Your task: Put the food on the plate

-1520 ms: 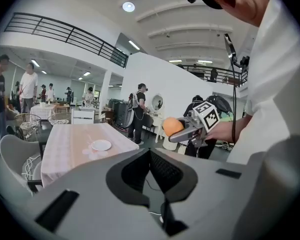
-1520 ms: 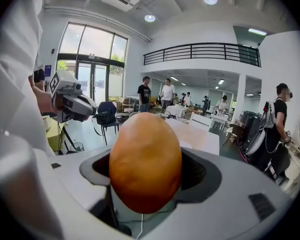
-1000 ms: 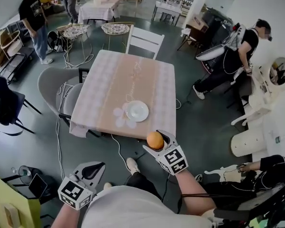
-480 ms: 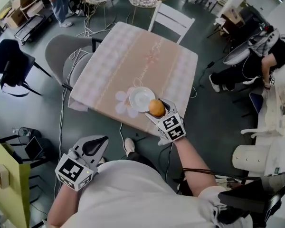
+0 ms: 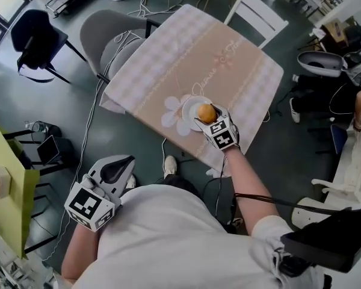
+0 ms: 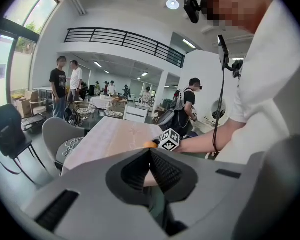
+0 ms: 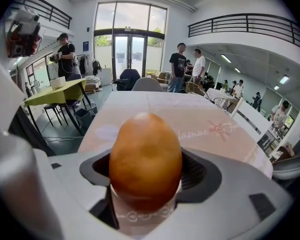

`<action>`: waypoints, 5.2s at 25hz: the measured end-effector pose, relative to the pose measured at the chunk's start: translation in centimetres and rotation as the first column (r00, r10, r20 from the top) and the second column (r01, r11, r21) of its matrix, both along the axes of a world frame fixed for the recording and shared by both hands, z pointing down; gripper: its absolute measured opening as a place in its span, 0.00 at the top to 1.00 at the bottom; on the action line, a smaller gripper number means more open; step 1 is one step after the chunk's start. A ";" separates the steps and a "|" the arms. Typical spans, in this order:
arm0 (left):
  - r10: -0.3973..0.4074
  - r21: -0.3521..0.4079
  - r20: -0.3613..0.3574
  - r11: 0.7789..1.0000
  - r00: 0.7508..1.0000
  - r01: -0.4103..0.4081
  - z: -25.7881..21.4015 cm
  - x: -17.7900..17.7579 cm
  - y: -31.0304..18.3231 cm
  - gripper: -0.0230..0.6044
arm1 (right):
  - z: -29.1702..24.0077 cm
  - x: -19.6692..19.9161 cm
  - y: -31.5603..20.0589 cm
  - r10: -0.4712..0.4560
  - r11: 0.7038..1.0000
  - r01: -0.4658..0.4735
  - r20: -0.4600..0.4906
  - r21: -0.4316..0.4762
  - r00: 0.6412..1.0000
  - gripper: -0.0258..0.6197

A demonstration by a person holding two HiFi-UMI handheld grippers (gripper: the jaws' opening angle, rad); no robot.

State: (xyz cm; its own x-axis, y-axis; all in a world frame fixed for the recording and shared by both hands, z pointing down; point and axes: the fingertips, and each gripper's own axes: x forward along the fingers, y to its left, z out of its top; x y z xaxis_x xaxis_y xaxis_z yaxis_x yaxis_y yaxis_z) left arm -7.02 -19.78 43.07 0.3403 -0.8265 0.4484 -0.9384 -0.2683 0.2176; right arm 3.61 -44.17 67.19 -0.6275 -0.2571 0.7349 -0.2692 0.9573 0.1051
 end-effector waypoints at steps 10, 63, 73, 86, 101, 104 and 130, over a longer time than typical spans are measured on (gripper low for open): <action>-0.086 -0.031 0.024 0.996 0.996 0.087 0.2 -1.8 1.2 0.95 | 4.1 -1.2 -0.3 -0.083 0.996 0.081 -0.150 -0.023 0.985 0.41; 0.135 0.080 -0.074 0.988 0.988 -0.129 -0.7 -8.5 10.2 0.95 | -7.6 0.4 8.5 0.240 0.963 -0.230 -0.063 0.141 0.969 0.41; 0.270 0.089 -0.059 0.960 0.961 -0.264 -0.3 -8.7 14.6 0.95 | -12.9 -1.6 20.7 0.267 0.952 -0.275 0.074 0.133 0.961 0.62; 0.401 0.107 -0.059 0.913 0.914 -0.394 -0.1 -6.5 17.4 0.95 | -17.1 -4.2 33.2 0.229 0.964 -0.247 0.171 0.097 0.958 0.94; 0.403 0.110 -0.068 0.912 0.913 -0.395 1.4 -7.4 19.7 0.95 | -18.4 -8.4 38.7 0.121 0.986 -0.141 0.200 0.088 0.972 0.94; 0.397 0.110 -0.069 0.915 0.915 -0.389 1.5 -7.6 19.8 0.95 | -18.7 -8.9 39.0 0.107 0.987 -0.128 0.203 0.093 0.973 0.94; 0.382 0.091 -0.087 0.923 0.920 -0.375 1.8 -7.5 19.2 0.95 | -19.8 -10.3 39.1 0.056 0.992 -0.079 0.227 0.094 0.972 0.94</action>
State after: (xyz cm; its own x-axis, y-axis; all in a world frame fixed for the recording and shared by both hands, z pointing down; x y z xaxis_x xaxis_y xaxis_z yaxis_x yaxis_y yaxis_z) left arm -14.53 -0.62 44.91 0.6745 -0.6551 0.3404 -0.7376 -0.6174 0.2733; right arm -6.73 -5.11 47.40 -0.7515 -0.3705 0.5459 -0.3606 0.9236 0.1304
